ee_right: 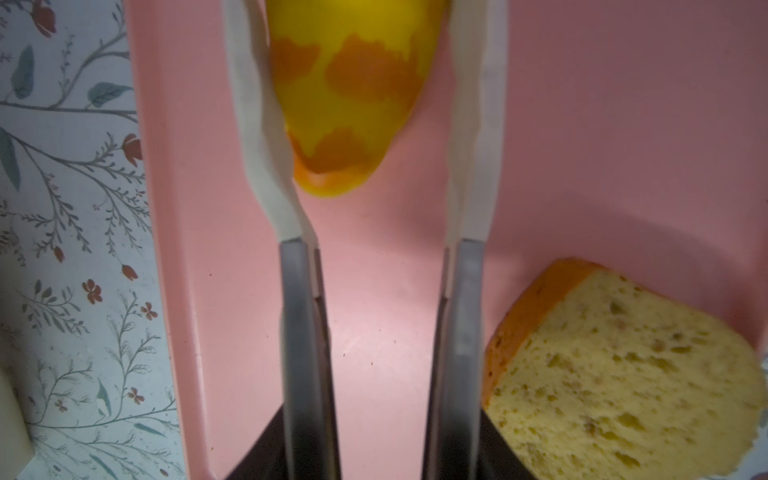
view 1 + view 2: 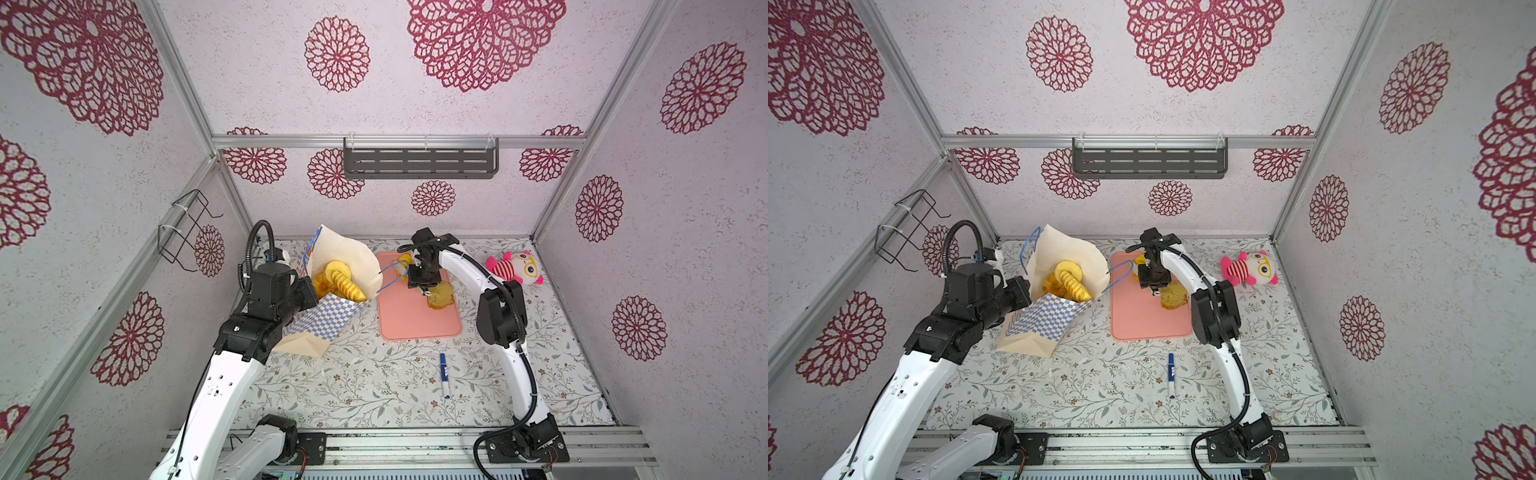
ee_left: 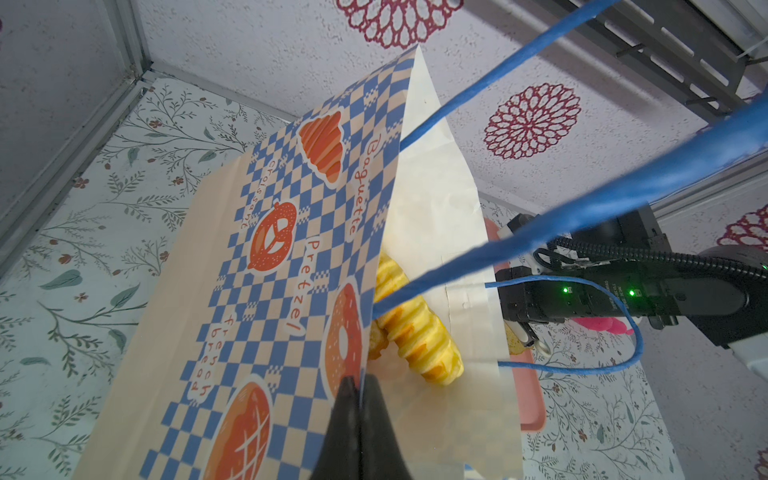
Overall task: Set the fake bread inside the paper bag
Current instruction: 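Close the tongs on the yellow oval bun with the right gripper, then lift the yellow oval bun in the tongs over the bag with the right gripper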
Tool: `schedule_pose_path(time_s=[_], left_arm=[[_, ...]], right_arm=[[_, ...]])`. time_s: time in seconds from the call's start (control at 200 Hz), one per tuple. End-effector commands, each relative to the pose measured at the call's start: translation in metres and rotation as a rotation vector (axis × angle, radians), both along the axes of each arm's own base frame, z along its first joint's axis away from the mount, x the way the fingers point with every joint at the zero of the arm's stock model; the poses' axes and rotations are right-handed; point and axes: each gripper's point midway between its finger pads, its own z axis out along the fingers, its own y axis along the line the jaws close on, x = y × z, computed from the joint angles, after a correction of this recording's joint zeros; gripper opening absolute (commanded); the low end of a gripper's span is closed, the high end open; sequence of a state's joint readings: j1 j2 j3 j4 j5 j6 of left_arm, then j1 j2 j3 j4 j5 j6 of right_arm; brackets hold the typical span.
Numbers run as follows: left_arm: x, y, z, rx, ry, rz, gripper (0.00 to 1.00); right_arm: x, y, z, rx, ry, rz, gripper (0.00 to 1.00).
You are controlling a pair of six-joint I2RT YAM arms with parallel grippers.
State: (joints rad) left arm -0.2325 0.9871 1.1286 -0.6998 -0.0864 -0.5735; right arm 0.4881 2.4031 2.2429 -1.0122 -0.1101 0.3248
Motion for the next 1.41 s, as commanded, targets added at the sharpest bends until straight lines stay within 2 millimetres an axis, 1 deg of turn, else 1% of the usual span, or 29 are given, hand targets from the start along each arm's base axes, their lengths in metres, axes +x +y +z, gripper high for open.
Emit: schedule_pose_path(time_s=[0.0,0.1,0.21,0.33,0.44,0.6,0.68,0.775,0.866,0.921,0.991,1.066,1.131,1.186,1.271,1.331,1.401], left_arm=[[-0.002,0.004,-0.002,-0.006,-0.002,0.013,0.0],[-0.002,0.004,-0.002,-0.005,0.001,0.015,0.0],[-0.002,0.005,-0.001,-0.003,-0.001,0.018,0.0],[-0.002,0.006,-0.001,0.001,0.001,0.021,0.0],[-0.003,0.007,0.001,0.006,-0.001,0.024,0.0],[-0.003,0.01,0.004,0.016,-0.003,0.035,0.0],[-0.002,0.01,0.005,0.015,-0.004,0.037,0.0],[-0.001,0.01,0.004,0.017,0.001,0.038,0.0],[0.001,0.009,0.005,0.012,0.004,0.036,0.0],[0.001,0.009,0.005,0.009,0.003,0.039,0.0],[0.002,0.009,0.005,0.005,0.003,0.04,0.0],[0.001,0.008,0.004,0.001,0.009,0.04,0.0],[0.001,0.009,0.003,-0.002,0.013,0.045,0.0],[0.0,0.008,0.002,-0.004,0.017,0.044,0.0],[-0.001,0.009,0.001,-0.007,0.02,0.046,0.0],[-0.002,0.009,0.0,-0.007,0.023,0.047,0.0],[-0.002,0.009,0.002,-0.01,0.019,0.048,0.0]], right_arm=[[0.005,-0.005,0.022,-0.031,-0.058,0.006,0.42],[0.006,-0.008,0.035,-0.033,-0.089,0.004,0.36],[0.004,-0.009,0.053,-0.012,-0.129,-0.001,0.36],[-0.001,-0.013,0.077,0.015,-0.181,-0.004,0.35],[-0.01,-0.022,0.097,0.029,-0.216,-0.007,0.35],[-0.024,-0.042,0.126,0.049,-0.269,-0.028,0.35],[-0.031,-0.053,0.144,0.058,-0.303,-0.041,0.34],[-0.04,-0.061,0.173,0.076,-0.363,-0.05,0.34],[-0.051,-0.059,0.206,0.133,-0.424,-0.037,0.34],[-0.061,-0.051,0.226,0.182,-0.461,-0.007,0.35],[-0.077,-0.033,0.248,0.231,-0.502,0.059,0.35],[-0.099,-0.005,0.267,0.262,-0.54,0.157,0.36],[-0.117,0.018,0.278,0.285,-0.558,0.232,0.36],[-0.13,0.035,0.283,0.309,-0.561,0.278,0.36],[-0.144,0.054,0.288,0.342,-0.558,0.325,0.36],[-0.152,0.066,0.287,0.355,-0.546,0.351,0.37],[-0.158,0.077,0.28,0.357,-0.52,0.376,0.38]])
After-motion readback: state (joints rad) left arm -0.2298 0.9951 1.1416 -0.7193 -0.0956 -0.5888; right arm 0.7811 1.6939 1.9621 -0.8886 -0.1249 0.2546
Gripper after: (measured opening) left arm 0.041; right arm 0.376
